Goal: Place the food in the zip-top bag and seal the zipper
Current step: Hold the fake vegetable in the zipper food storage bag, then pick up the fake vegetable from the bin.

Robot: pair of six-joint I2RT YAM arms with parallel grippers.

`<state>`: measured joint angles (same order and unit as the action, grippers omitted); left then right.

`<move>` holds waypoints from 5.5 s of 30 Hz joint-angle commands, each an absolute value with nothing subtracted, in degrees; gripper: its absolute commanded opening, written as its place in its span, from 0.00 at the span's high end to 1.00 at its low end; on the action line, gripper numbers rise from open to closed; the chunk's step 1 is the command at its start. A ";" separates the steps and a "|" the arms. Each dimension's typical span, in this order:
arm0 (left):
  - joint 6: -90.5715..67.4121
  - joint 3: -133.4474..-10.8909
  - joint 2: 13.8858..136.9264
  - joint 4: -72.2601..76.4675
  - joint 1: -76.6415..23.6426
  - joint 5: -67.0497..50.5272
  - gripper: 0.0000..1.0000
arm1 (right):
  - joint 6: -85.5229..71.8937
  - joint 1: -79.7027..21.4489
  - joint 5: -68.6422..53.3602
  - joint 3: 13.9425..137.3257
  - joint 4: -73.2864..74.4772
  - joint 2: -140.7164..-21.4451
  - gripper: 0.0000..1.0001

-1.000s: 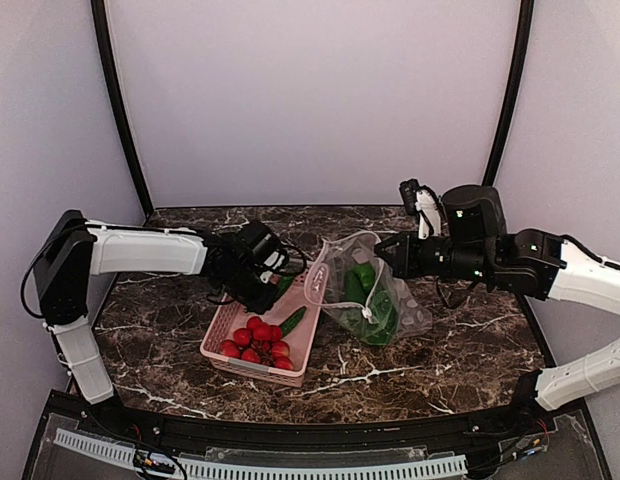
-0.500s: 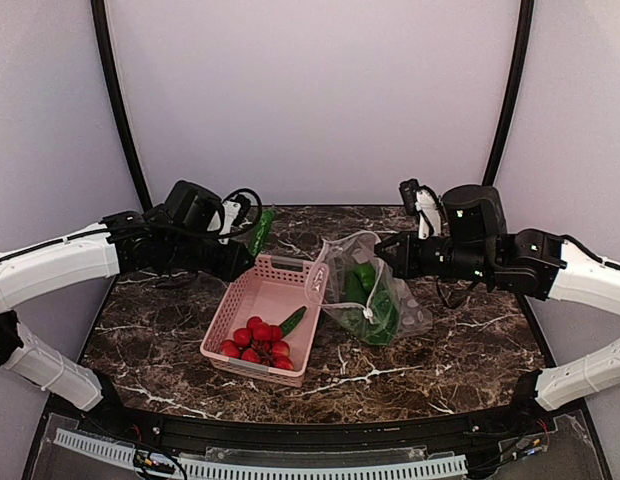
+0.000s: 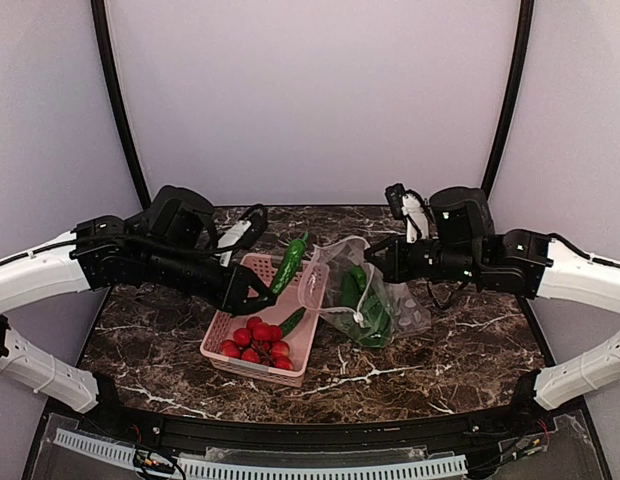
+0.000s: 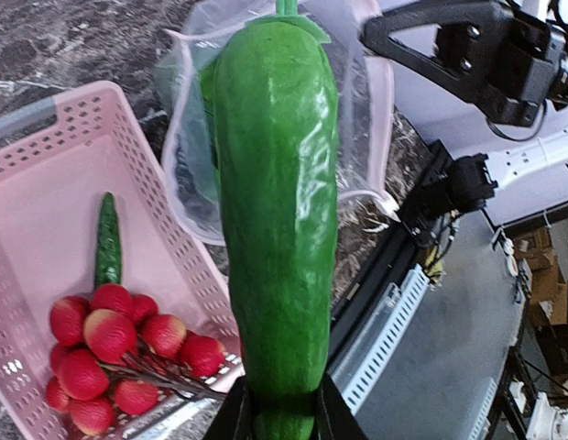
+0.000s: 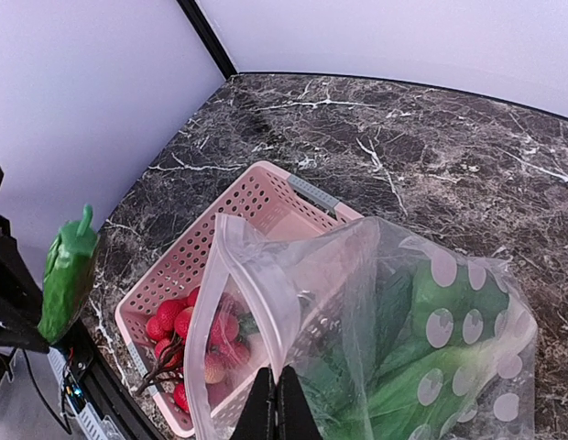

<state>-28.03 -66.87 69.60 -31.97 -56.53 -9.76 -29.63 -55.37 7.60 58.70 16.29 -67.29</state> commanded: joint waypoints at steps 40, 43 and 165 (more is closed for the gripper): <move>-35.59 -75.22 92.00 -21.04 -52.54 -28.69 0.84 | -17.65 -62.31 -2.48 63.57 12.98 -72.79 1.00; -34.96 -77.81 94.56 -21.55 -52.54 -28.22 0.84 | -18.59 -62.30 -1.83 63.34 13.00 -73.08 1.00; -22.92 -71.41 99.88 -23.72 -47.19 3.60 0.77 | -34.81 -54.93 13.92 54.69 16.26 -60.77 1.00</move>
